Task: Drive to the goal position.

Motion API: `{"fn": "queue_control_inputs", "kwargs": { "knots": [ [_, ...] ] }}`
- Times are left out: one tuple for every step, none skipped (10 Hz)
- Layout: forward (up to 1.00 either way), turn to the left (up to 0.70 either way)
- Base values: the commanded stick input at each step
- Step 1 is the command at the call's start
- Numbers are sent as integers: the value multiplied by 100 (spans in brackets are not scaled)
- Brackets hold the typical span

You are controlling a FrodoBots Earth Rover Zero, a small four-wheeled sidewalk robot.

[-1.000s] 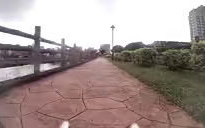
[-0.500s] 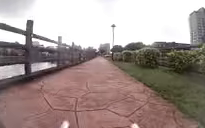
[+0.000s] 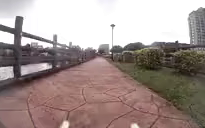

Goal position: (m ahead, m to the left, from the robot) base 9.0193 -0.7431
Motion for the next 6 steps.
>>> {"fn": "queue_control_inputs", "kwargs": {
  "knots": [
    [70,0],
    [70,0],
    [70,0],
    [70,0],
    [70,0],
    [70,0]
  ]
}}
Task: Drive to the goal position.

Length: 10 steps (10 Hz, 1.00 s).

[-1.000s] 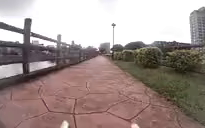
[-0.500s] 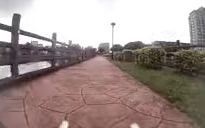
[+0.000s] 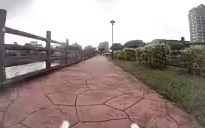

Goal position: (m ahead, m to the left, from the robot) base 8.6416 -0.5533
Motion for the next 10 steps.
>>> {"fn": "queue_control_inputs", "kwargs": {
  "knots": [
    [70,0],
    [70,0],
    [70,0],
    [70,5],
    [70,19],
    [70,29],
    [70,33],
    [70,31],
    [70,23],
    [70,16]
  ]
}}
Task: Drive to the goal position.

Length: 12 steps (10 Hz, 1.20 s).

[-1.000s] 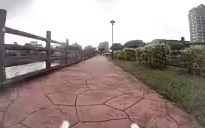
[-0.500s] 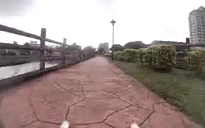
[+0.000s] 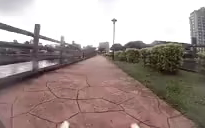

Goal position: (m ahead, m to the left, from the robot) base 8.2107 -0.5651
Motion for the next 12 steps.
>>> {"fn": "queue_control_inputs", "kwargs": {
  "knots": [
    [70,9],
    [70,1],
    [70,0],
    [70,0],
    [70,0],
    [70,0],
    [70,0],
    [70,0],
    [70,0],
    [70,0],
    [70,0],
    [70,0]
  ]
}}
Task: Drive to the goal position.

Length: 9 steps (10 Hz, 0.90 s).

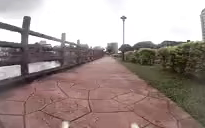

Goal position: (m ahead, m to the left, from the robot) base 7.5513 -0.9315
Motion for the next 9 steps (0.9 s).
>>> {"fn": "queue_control_inputs", "kwargs": {
  "knots": [
    [70,0],
    [70,0],
    [70,0],
    [70,0],
    [70,0],
    [70,0],
    [70,0],
    [70,0],
    [70,0]
  ]
}}
